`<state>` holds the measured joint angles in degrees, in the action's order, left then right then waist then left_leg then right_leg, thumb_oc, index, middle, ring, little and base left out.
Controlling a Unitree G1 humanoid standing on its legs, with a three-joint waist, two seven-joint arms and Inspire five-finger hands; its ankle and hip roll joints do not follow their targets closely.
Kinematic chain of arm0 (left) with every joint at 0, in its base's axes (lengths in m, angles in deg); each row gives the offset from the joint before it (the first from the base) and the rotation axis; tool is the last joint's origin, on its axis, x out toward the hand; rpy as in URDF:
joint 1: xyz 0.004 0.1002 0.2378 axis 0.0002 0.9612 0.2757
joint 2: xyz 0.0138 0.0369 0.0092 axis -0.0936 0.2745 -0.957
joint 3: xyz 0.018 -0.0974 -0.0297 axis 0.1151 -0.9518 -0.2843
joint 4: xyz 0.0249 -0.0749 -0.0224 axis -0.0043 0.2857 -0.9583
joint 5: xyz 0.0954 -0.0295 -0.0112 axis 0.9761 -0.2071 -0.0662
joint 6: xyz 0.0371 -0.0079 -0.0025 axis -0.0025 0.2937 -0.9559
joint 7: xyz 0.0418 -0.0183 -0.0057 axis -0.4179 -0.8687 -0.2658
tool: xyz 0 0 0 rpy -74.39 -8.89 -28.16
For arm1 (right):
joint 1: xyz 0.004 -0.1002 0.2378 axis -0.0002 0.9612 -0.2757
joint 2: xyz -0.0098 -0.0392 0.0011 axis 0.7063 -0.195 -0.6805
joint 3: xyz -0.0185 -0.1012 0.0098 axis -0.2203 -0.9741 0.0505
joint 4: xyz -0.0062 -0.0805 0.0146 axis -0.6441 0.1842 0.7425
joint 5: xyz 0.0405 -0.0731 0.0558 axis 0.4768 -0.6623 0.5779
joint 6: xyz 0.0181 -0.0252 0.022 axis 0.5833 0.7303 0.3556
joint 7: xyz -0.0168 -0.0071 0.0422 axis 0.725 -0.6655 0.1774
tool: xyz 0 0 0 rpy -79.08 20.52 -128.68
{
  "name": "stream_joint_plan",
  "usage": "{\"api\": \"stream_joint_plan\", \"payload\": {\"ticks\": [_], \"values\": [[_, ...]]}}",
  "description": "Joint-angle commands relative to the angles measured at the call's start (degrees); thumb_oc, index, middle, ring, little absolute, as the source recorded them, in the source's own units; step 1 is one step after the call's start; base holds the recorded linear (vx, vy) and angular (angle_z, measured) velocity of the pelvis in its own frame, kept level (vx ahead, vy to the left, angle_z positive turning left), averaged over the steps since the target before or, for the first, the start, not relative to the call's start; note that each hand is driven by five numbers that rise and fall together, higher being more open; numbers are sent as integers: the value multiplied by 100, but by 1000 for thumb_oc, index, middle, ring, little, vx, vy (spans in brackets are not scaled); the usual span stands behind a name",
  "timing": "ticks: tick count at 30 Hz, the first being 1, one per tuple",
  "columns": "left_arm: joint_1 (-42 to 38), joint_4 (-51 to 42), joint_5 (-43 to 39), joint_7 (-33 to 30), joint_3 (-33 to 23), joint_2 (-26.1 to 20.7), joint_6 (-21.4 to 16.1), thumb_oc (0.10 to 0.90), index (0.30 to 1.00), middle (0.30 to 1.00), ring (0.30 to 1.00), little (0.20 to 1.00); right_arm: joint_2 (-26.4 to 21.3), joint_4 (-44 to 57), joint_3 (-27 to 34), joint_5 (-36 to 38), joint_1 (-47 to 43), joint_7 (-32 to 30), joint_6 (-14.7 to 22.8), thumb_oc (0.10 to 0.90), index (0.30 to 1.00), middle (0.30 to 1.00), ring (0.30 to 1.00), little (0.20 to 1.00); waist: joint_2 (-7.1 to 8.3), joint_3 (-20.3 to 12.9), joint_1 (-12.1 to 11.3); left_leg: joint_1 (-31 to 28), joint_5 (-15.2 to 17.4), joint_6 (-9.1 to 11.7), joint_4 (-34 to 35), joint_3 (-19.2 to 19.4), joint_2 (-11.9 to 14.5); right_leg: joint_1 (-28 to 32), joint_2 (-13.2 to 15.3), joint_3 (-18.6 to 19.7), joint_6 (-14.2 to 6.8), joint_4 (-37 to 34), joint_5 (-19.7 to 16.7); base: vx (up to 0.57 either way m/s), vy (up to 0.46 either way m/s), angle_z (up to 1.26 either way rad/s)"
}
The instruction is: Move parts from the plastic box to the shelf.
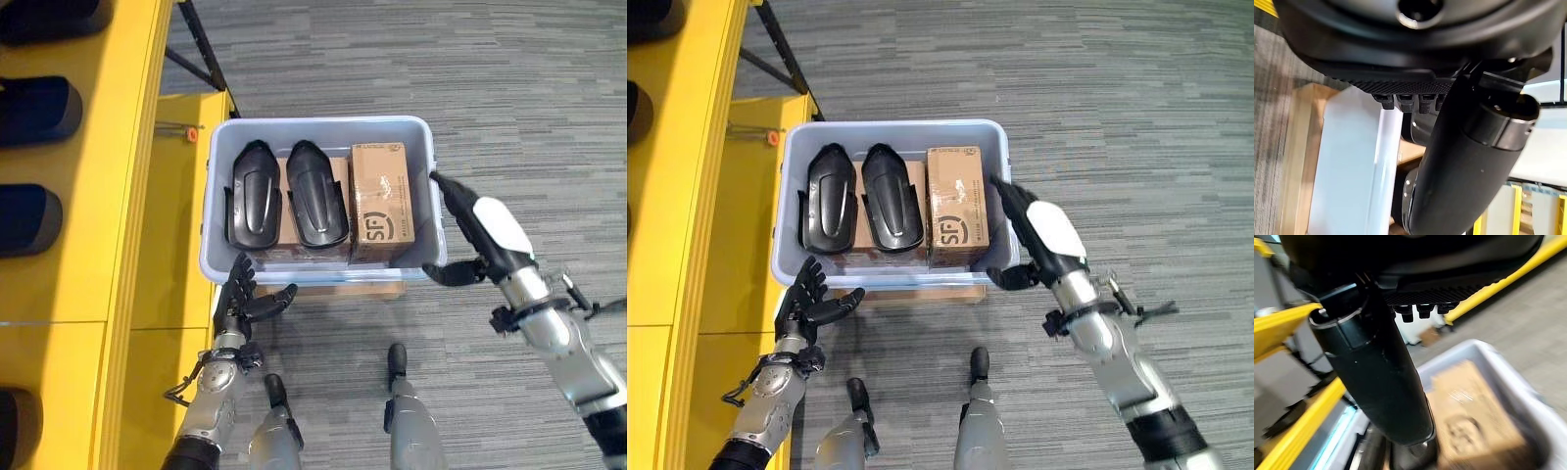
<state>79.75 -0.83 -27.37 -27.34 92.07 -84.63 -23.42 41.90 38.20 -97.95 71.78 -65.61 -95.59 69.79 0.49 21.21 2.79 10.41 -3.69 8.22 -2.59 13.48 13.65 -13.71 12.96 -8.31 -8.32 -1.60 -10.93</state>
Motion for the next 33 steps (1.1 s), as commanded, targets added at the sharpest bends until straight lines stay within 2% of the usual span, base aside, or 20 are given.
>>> {"api": "stream_joint_plan", "payload": {"ticks": [1, 5, 11, 26, 33], "values": [[-285, -432, -201, -49, 46, -586, -478, 900, 1000, 1000, 1000, 1000, -260, 37, -241, -111, -1213, -363, 232, 900, 1000, 1000, 1000, 1000, 321, -197, -183, 304, -114, 55, -472, 55, 265, 288, 618, -6, -372, 956, 842, -5, -13, 12], [-386, -398, -255, -139, 132, -638, -480, 900, 1000, 1000, 1000, 1000, -237, -626, -840, -93, -2272, -351, -31, 900, 1000, 1000, 1000, 1000, 369, -26, -392, 438, -132, 50, -506, -30, 285, 246, 608, -97, -337, 1020, 847, -18, -10, 14], [-476, -375, -271, -204, 172, -638, -472, 900, 1000, 1000, 1000, 1000, 46, -1253, -1348, -14, -3110, -365, -221, 900, 1000, 1000, 1000, 1000, 386, 158, -540, 543, -124, 38, -543, -99, 280, 191, 606, -167, -307, 1043, 828, -15, 4, 8], [-604, -253, -244, -356, 208, -584, -477, 900, 1000, 1000, 1000, 1000, 547, -2222, -1672, 42, -3791, -495, -425, 900, 1000, 1000, 1000, 1000, 300, 408, -682, 745, -165, 30, -498, -155, 220, 29, 633, -232, -286, 1006, 761, -8, 8, 4], [-700, -230, -288, -417, 270, -602, -511, 900, 1000, 1000, 1000, 1000, 722, -2642, -1949, 119, -4248, -526, -490, 900, 1000, 1000, 1000, 1000, 238, 576, -708, 921, -85, 19, -678, -204, 214, -140, 652, -187, -253, 1203, 829, 0, 0, 0]]}}
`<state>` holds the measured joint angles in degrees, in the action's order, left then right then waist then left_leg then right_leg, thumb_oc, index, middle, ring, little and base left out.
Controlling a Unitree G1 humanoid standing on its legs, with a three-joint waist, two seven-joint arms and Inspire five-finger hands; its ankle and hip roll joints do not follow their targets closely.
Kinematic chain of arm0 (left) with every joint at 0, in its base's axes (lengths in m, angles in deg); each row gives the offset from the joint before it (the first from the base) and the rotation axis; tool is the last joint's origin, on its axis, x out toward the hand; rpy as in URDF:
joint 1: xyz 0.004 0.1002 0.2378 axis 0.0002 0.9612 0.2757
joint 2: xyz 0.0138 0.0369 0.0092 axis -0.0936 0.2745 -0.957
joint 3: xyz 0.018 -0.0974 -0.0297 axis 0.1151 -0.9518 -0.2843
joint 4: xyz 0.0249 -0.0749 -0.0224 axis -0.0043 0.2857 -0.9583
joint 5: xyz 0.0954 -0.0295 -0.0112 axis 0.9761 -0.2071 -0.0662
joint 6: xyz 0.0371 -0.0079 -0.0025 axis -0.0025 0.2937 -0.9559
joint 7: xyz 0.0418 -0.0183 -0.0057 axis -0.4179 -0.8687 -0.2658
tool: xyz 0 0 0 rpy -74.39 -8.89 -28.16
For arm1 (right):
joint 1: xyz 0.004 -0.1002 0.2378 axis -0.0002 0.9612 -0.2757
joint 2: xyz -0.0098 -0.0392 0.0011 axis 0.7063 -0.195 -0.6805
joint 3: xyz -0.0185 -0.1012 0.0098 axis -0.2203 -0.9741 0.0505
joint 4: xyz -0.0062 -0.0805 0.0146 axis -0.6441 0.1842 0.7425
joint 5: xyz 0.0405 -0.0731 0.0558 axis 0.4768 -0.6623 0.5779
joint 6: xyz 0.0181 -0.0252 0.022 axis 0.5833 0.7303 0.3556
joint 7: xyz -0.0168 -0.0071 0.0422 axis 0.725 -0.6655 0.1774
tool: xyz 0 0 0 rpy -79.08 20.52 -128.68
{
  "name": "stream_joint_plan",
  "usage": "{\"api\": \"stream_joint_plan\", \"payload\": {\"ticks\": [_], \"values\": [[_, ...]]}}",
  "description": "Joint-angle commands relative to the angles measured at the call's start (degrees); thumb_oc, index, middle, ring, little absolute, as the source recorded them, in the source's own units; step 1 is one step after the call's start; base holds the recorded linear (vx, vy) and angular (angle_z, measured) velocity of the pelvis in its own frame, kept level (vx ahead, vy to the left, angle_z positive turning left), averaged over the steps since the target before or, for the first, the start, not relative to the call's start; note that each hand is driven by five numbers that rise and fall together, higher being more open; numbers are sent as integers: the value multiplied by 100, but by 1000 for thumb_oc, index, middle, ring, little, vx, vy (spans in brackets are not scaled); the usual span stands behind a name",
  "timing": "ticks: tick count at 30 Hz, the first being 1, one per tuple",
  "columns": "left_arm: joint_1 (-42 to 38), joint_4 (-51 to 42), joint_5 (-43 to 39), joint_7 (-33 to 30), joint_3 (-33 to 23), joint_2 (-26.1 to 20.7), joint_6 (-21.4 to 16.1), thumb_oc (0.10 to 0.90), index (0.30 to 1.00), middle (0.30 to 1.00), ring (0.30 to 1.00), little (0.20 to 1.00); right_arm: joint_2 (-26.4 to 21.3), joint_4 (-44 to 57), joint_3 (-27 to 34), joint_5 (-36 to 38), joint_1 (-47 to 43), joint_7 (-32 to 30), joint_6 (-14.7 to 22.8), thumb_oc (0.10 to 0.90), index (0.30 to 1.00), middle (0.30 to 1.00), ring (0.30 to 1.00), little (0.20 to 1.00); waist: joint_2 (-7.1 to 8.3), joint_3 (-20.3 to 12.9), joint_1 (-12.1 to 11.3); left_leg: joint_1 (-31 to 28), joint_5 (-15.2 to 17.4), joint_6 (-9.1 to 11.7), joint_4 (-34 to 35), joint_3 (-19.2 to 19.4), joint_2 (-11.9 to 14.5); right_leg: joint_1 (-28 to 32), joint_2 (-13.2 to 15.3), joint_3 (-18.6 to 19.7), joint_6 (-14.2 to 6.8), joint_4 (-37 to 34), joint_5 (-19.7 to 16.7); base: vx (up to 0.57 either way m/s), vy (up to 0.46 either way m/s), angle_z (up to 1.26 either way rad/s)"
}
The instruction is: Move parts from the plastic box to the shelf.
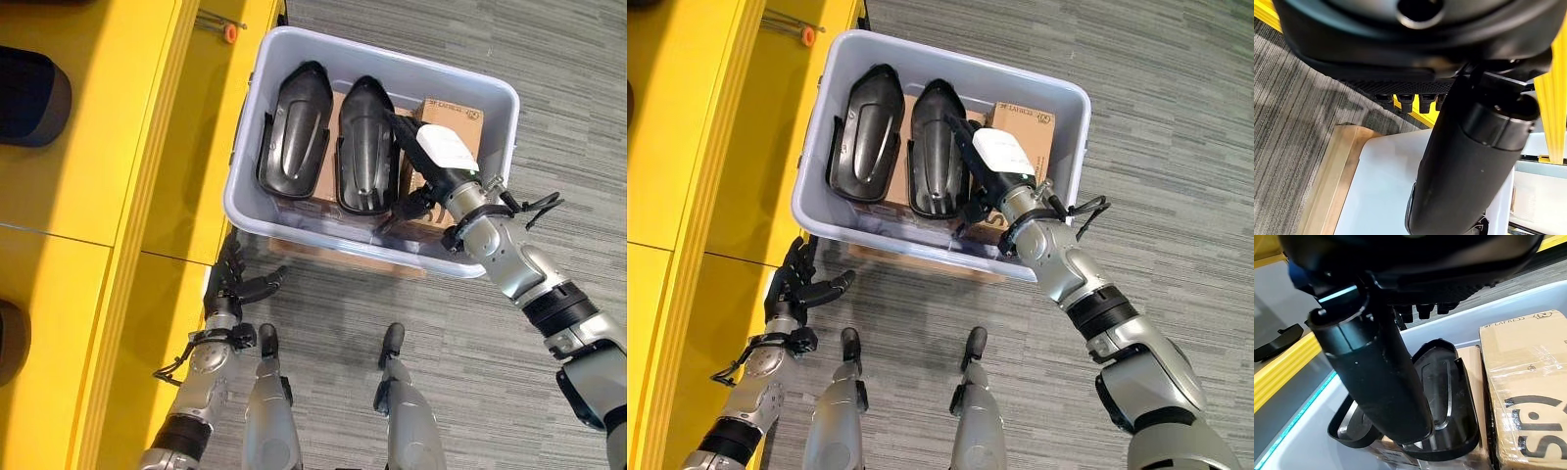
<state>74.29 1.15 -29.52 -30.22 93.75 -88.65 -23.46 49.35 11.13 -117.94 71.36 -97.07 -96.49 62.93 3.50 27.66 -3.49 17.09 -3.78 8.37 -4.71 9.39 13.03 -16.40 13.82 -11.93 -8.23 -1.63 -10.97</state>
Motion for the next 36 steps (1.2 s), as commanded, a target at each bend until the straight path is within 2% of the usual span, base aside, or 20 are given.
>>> {"api": "stream_joint_plan", "payload": {"ticks": [1, 13, 28, 36], "values": [[-152, -440, -75, -129, 119, -205, -507, 900, 1000, 1000, 1000, 1000, 4, 11, 31, 163, -1148, -442, 185, 900, 1000, 1000, 1000, 1000, -72, -42, -82, 284, -47, -1, -518, 201, 271, 85, 562, 183, -258, 1262, 845, 0, 0, 0], [-203, -474, -80, -194, 119, -261, -527, 900, 1000, 1000, 1000, 1000, 45, -319, -106, 121, -1492, -529, 93, 900, 1000, 1000, 1000, 1000, -145, 200, -62, 601, 208, -54, -950, 147, 296, -305, 565, 296, -240, 1719, 986, 0, 0, 0], [-235, -453, -44, -297, 106, -202, -522, 900, 1000, 1000, 1000, 1000, 282, -352, -57, 109, -1379, -491, 50, 900, 1000, 1000, 1000, 1000, -157, 213, -77, 789, 252, -88, -979, 78, 235, -448, 591, 249, -226, 1810, 1008, 2, 0, 1], [-314, -475, -71, -346, 161, -215, -553, 900, 1000, 1000, 1000, 1000, 398, -710, -185, 189, -1553, -527, 29, 900, 1000, 1000, 1000, 1000, -182, 213, -110, 939, 253, -95, -961, 47, 205, -588, 587, 217, -230, 1832, 996, 0, 0, 0]]}}
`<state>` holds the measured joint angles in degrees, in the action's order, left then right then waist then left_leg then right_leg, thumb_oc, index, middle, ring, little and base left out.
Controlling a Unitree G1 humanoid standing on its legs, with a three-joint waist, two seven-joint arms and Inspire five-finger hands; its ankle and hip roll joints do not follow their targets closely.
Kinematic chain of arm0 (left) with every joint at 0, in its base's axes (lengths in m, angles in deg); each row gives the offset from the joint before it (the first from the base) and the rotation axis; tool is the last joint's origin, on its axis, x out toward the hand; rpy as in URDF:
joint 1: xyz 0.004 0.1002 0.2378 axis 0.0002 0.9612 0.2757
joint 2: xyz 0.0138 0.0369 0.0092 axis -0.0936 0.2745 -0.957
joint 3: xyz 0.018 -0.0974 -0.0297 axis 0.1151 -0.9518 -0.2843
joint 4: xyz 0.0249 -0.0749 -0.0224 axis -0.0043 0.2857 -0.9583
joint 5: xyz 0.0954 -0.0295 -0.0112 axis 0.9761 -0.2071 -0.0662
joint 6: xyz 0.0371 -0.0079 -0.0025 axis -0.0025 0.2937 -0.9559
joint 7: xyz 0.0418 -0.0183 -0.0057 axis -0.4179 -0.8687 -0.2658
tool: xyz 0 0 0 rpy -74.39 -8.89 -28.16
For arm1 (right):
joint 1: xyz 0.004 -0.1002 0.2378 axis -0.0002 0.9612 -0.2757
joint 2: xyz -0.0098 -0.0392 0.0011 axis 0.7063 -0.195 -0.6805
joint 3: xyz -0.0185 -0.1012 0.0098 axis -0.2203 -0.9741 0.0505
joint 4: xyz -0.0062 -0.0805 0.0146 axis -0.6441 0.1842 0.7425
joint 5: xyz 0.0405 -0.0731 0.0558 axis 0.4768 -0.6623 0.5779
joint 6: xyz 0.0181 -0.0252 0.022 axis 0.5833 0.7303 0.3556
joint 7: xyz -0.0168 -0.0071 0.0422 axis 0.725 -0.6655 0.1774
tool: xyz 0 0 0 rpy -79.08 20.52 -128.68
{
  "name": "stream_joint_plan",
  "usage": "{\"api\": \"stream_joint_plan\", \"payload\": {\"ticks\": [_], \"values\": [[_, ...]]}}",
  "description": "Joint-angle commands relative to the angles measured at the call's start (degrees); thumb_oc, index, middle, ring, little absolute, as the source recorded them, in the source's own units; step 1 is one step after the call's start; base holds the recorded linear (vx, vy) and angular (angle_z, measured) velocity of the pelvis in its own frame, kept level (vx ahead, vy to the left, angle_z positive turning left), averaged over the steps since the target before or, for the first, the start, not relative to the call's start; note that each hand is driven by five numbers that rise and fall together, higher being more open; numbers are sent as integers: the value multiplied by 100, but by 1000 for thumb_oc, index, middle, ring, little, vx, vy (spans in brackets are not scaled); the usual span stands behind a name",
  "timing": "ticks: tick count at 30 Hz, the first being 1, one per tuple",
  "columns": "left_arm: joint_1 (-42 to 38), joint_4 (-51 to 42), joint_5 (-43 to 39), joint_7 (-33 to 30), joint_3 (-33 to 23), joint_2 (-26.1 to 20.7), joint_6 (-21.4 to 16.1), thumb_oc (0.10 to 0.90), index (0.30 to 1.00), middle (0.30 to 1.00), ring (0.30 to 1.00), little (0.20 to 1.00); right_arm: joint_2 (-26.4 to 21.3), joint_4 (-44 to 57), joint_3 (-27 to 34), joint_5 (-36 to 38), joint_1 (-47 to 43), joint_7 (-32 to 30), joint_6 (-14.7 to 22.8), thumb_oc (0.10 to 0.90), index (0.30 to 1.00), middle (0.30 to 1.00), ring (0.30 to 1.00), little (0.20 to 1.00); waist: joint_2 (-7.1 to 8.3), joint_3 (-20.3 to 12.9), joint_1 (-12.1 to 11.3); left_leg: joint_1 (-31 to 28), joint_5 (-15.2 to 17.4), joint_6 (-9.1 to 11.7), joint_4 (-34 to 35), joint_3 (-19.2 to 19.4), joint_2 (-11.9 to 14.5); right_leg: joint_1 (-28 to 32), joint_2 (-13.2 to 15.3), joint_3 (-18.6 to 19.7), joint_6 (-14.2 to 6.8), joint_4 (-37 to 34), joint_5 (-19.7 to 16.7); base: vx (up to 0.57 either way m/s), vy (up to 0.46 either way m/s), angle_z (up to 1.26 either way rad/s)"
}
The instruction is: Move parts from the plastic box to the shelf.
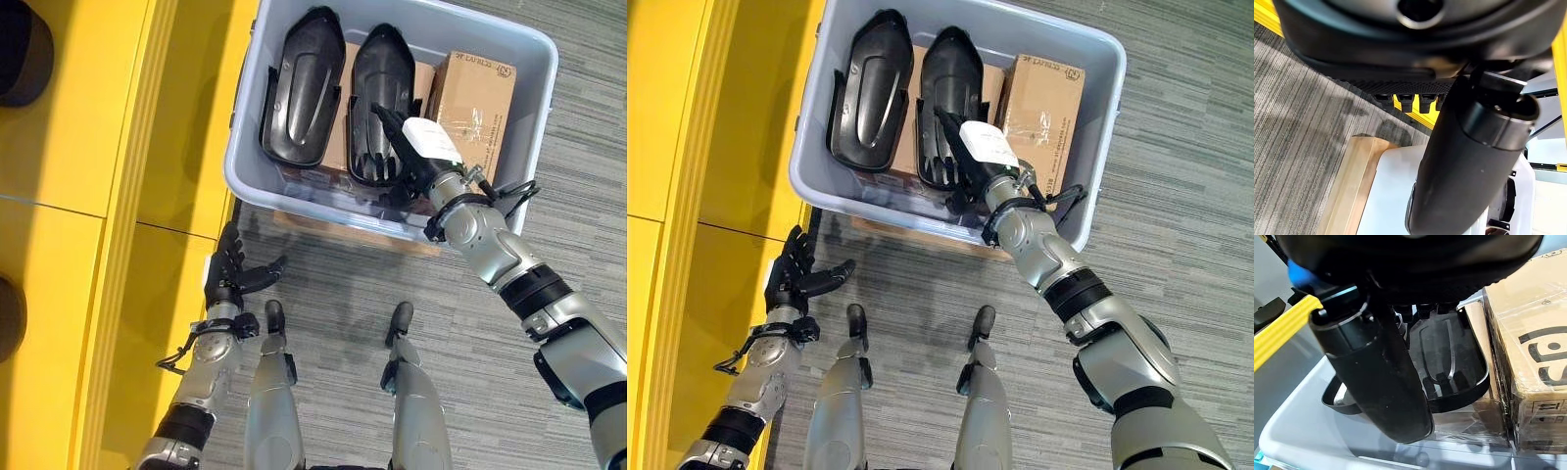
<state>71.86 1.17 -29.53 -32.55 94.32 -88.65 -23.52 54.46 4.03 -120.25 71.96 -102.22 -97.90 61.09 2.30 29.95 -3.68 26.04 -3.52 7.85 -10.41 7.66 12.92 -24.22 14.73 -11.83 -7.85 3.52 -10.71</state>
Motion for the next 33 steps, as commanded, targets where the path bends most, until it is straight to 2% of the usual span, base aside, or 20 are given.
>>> {"api": "stream_joint_plan", "payload": {"ticks": [1, 12, 22, 32, 33], "values": [[-71, -485, -71, -116, 98, -227, -547, 900, 1000, 1000, 1000, 1000, -115, -29, 25, 135, -1061, -386, 207, 900, 1000, 1000, 1000, 1000, -65, -16, -92, 65, 227, -42, -393, 218, 216, 174, 498, 208, -267, 1324, 970, 0, 0, 0], [-22, -596, -91, -158, 103, -277, -574, 900, 1000, 1000, 1000, 1000, -206, -326, -57, 125, -1311, -498, 167, 900, 1000, 1000, 1000, 1000, -145, -16, -132, 339, 238, -65, -376, 192, 132, -91, 511, 184, -280, 1365, 933, 3, 0, 0], [39, -762, -120, -220, 76, -339, -643, 900, 1000, 1000, 1000, 1000, -118, -673, -212, 98, -1632, -606, 138, 900, 1000, 1000, 1000, 1000, -254, -16, -173, 893, 301, -127, -499, 115, 43, -553, 517, 206, -280, 1509, 911, 12, -2, 4], [30, -861, -172, -313, 82, -373, -698, 900, 1000, 1000, 1000, 1000, 13, -1361, -438, 247, -1920, -633, 117, 900, 1000, 1000, 1000, 1000, -343, -16, -247, 1485, 459, -212, -861, -38, 22, -1127, 548, 258, -250, 1964, 1008, 16, 1, 7], [74, -862, -166, -331, 90, -361, -686, 900, 1000, 1000, 1000, 1000, -2, -1566, -472, 305, -1864, -613, 98, 900, 1000, 1000, 1000, 1000, -356, -16, -249, 1497, 636, -166, -960, -115, 17, -1156, 563, 293, -283, 2117, 1191, 76, -19, 10]]}}
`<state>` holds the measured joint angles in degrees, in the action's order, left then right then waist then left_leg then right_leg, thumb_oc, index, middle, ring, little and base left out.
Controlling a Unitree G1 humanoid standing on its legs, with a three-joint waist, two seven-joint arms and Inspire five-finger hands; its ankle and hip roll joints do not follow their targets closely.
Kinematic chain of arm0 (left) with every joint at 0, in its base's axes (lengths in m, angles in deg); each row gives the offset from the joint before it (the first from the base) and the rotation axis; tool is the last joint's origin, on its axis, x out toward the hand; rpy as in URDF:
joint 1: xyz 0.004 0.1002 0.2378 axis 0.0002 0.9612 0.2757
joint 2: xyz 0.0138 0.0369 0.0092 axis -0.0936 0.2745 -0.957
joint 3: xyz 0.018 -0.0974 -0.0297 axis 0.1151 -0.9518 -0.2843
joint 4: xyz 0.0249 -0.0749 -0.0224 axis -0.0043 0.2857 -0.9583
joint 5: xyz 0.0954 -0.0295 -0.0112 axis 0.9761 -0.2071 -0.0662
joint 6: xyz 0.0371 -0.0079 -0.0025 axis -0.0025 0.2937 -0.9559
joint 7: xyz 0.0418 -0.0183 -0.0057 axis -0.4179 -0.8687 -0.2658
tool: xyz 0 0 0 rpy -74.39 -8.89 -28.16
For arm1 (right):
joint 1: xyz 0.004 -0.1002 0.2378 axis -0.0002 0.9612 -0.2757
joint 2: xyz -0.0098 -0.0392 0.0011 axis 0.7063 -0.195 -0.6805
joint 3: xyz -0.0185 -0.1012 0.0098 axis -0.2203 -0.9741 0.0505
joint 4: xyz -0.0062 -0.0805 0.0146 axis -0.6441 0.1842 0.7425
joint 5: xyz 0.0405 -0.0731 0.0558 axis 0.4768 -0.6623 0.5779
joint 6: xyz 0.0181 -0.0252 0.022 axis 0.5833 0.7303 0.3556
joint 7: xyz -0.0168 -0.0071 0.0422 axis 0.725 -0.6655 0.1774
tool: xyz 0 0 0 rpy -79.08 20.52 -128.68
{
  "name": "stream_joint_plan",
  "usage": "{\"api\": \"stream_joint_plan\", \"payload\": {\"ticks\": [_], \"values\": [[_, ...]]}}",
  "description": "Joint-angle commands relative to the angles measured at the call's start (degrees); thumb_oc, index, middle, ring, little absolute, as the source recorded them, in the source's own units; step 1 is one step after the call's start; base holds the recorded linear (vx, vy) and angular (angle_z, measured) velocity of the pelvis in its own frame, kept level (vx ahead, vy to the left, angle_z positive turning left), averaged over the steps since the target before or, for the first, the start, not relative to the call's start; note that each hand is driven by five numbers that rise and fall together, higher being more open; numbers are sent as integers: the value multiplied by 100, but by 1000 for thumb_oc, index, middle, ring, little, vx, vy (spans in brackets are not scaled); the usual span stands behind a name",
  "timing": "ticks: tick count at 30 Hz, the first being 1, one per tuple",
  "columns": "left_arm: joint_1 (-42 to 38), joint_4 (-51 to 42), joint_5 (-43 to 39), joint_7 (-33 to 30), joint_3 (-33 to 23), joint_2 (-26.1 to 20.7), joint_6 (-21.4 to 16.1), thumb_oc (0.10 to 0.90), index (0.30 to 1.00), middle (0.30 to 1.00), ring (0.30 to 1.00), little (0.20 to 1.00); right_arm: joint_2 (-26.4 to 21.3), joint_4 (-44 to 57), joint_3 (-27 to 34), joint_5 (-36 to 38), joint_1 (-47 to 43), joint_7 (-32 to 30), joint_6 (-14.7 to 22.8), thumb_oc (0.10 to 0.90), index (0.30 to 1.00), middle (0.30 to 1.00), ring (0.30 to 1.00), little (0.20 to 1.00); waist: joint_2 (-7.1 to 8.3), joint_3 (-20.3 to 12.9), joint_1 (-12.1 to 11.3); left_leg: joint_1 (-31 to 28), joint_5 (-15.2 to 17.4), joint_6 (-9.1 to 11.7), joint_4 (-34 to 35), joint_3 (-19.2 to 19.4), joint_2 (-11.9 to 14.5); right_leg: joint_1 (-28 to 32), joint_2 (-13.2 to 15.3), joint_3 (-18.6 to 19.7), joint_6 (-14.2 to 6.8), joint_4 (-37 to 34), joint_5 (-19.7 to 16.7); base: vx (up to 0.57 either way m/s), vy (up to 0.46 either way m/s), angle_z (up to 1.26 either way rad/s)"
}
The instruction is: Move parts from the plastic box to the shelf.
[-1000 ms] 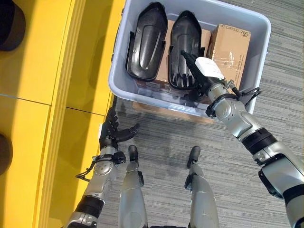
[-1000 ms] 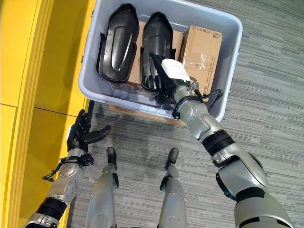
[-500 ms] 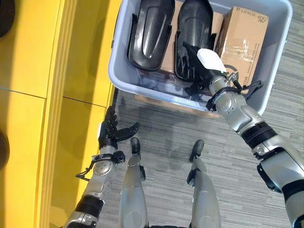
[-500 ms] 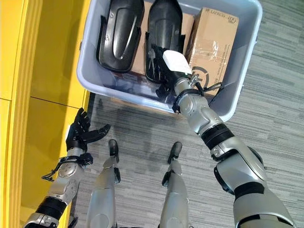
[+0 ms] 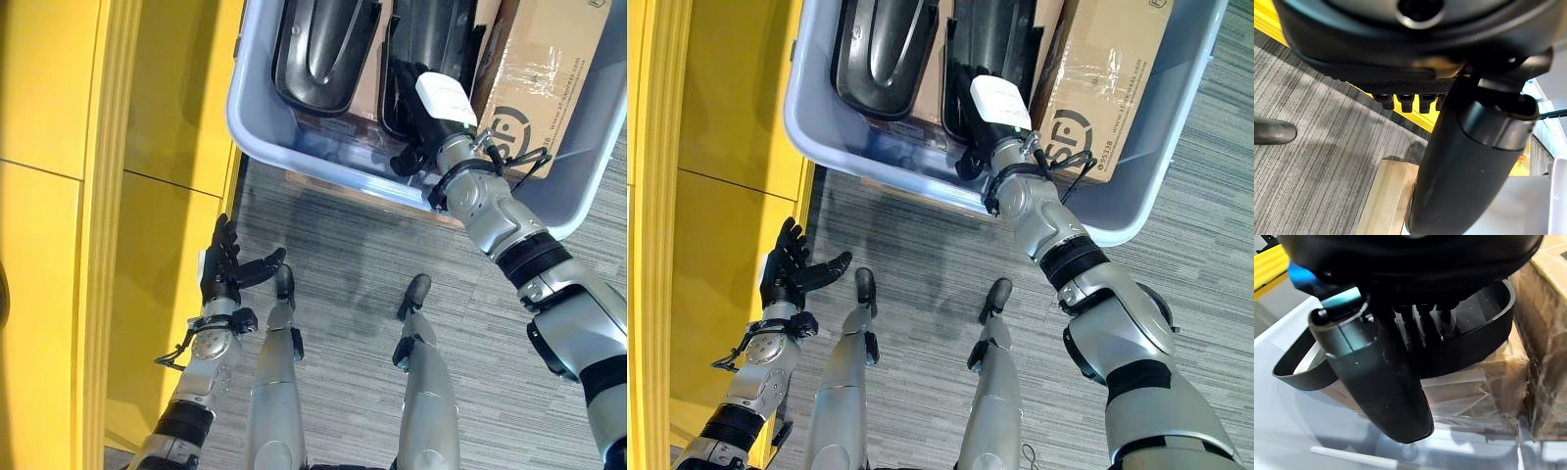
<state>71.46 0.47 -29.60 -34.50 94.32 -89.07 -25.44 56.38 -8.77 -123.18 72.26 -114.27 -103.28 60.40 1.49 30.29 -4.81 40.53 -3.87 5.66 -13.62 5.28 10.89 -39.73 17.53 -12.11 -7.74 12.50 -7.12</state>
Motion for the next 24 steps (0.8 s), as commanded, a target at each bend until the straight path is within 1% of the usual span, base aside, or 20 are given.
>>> {"api": "stream_joint_plan", "payload": {"ticks": [1, 2, 6, 7, 10, 11, 12, 16, 21, 24], "values": [[124, -795, -159, -141, 97, -318, -494, 900, 1000, 1000, 1000, 1000, -203, -377, -207, 293, -663, -73, 170, 900, 1000, 1000, 1000, 1000, -289, -50, -136, 101, 678, 49, -671, 110, 218, 343, 291, 313, -289, 1275, 855, 75, -12, 9], [121, -795, -159, -141, 96, -316, -494, 900, 1000, 1000, 1000, 1000, -202, -386, -212, 295, -671, -75, 175, 900, 1000, 1000, 1000, 1000, -292, -50, -133, 110, 681, 48, -679, 106, 217, 335, 292, 313, -289, 1284, 860, -1, -1, 9], [92, -812, -203, -143, 137, -338, -530, 900, 1000, 1000, 1000, 1000, -158, -1127, -275, 487, -733, -59, 156, 900, 1000, 1000, 1000, 1000, -376, -50, -178, 323, 679, 40, -764, 42, 197, 91, 307, 333, -259, 1463, 940, -8, 4, 5], [89, -810, -203, -143, 136, -338, -530, 900, 1000, 1000, 1000, 1000, -155, -1138, -279, 490, -740, -61, 163, 900, 1000, 1000, 1000, 1000, -376, -50, -177, 329, 680, 40, -768, 41, 197, 85, 307, 334, -258, 1469, 943, 0, 0, 0], [61, -822, -213, -139, 188, -363, -551, 900, 1000, 1000, 1000, 1000, -122, -1581, -378, 571, -786, -39, 177, 900, 1000, 1000, 1000, 1000, -414, -50, -202, 390, 665, 37, -773, 19, 180, -5, 306, 330, -250, 1532, 968, 0, 0, 0], [46, -828, -215, -139, 201, -370, -559, 900, 1000, 1000, 1000, 1000, -131, -1700, -391, 576, -791, -32, 171, 871, 959, 959, 959, 959, -427, -50, -209, 413, 660, 33, -783, 2, 170, -30, 301, 348, -244, 1557, 980, 0, 0, 0], [33, -817, -223, -132, 217, -356, -555, 900, 1000, 1000, 1000, 1000, -114, -1836, -375, 662, -750, -14, 187, 400, 300, 300, 300, 300, -444, -50, -217, 448, 656, 32, -801, -4, 173, -59, 306, 340, -241, 1591, 992, 0, 0, 0], [7, -765, -227, -115, 270, -331, -560, 900, 1000, 1000, 1000, 1000, -97, -2025, -436, 662, -711, 20, 198, 400, 300, 300, 300, 300, -478, -50, -227, 445, 631, 41, -790, -30, 164, -96, 306, 351, -232, 1656, 1026, 0, 0, 0], [-35, -674, -228, -122, 286, -317, -555, 900, 1000, 1000, 1000, 1000, -99, -1903, -457, 561, -630, -32, 195, 400, 300, 300, 300, 300, -463, -50, -190, 359, 609, 59, -754, -39, 161, -65, 297, 364, -229, 1692, 1050, 0, 0, 0], [-57, -630, -185, -151, 275, -312, -548, 900, 1000, 1000, 1000, 1000, -160, -1682, -526, 347, -564, -44, 176, 400, 300, 300, 300, 300, -434, -50, -161, 252, 593, 71, -702, -24, 163, -9, 295, 363, -233, 1686, 1055, 0, 0, 0]]}}
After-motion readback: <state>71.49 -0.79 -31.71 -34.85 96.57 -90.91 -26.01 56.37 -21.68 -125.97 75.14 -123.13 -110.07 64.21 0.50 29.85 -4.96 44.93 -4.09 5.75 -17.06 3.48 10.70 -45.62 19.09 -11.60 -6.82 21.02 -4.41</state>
